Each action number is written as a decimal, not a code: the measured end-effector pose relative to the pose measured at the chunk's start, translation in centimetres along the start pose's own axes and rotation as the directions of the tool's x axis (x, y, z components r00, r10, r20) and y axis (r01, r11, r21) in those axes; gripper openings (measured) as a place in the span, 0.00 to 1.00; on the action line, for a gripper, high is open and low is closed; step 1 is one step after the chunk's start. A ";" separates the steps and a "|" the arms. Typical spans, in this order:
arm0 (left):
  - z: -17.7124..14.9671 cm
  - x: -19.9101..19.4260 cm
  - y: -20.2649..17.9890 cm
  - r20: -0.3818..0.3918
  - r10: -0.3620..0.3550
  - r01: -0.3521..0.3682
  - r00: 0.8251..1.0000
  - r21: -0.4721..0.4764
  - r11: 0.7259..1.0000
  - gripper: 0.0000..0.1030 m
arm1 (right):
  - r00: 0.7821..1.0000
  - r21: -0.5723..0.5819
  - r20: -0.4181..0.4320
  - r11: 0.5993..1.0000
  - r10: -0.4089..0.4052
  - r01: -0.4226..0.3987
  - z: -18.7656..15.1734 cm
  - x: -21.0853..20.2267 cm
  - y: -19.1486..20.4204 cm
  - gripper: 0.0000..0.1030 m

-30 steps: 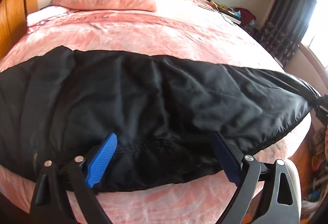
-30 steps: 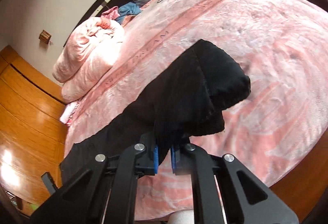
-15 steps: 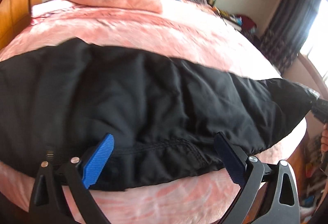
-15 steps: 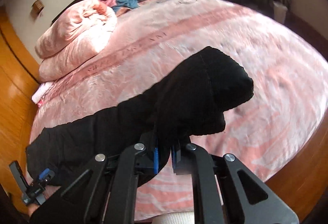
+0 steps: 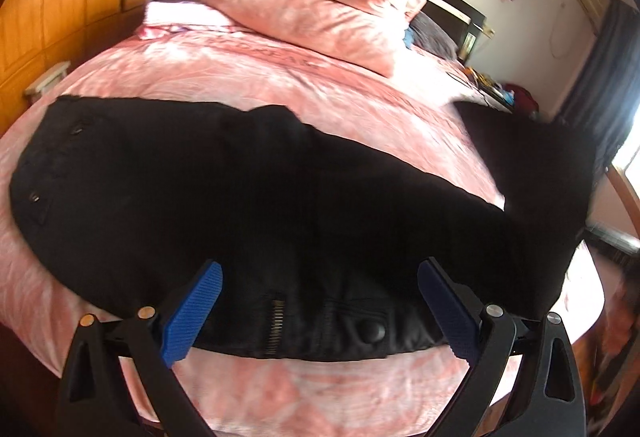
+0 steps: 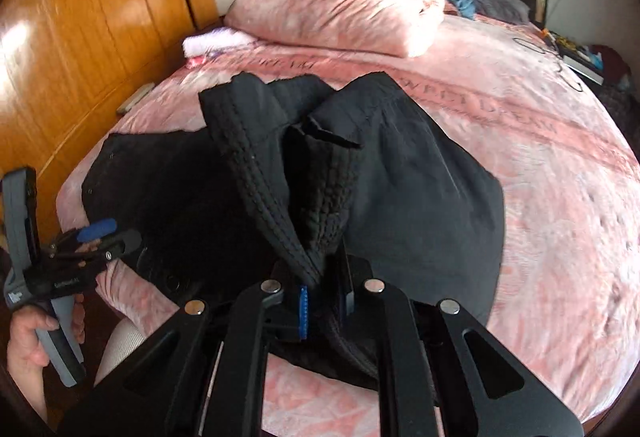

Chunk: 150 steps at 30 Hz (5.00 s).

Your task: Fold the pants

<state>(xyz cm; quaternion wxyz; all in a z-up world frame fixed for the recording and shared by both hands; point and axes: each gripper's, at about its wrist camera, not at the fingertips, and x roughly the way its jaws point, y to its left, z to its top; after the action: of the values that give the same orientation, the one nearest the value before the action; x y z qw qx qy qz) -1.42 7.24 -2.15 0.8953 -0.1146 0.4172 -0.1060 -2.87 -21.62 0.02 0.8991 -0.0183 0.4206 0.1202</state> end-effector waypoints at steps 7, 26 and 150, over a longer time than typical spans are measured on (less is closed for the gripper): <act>0.0 0.6 2.6 -0.012 0.008 -0.008 1.000 -0.037 0.999 0.96 | 0.989 -0.144 -0.150 0.989 -0.001 -0.021 -2.8 5.5 4.9 0.21; -0.6 1.1 3.3 -0.037 -0.004 0.002 0.999 -0.063 0.998 0.96 | 0.973 -0.054 -0.194 0.989 0.127 -0.140 -3.1 6.1 6.0 0.28; 0.2 3.4 22.5 0.100 -0.074 0.121 0.992 -0.643 0.756 0.54 | 0.979 0.010 -0.201 1.000 0.013 -0.012 -4.6 7.2 0.2 0.51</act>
<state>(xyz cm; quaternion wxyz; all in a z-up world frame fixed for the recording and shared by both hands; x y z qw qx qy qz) 2.98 27.69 -11.11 0.8075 -0.4418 0.3909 0.0019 -1.95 -20.58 -8.37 0.8512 -0.0237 0.5100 0.1215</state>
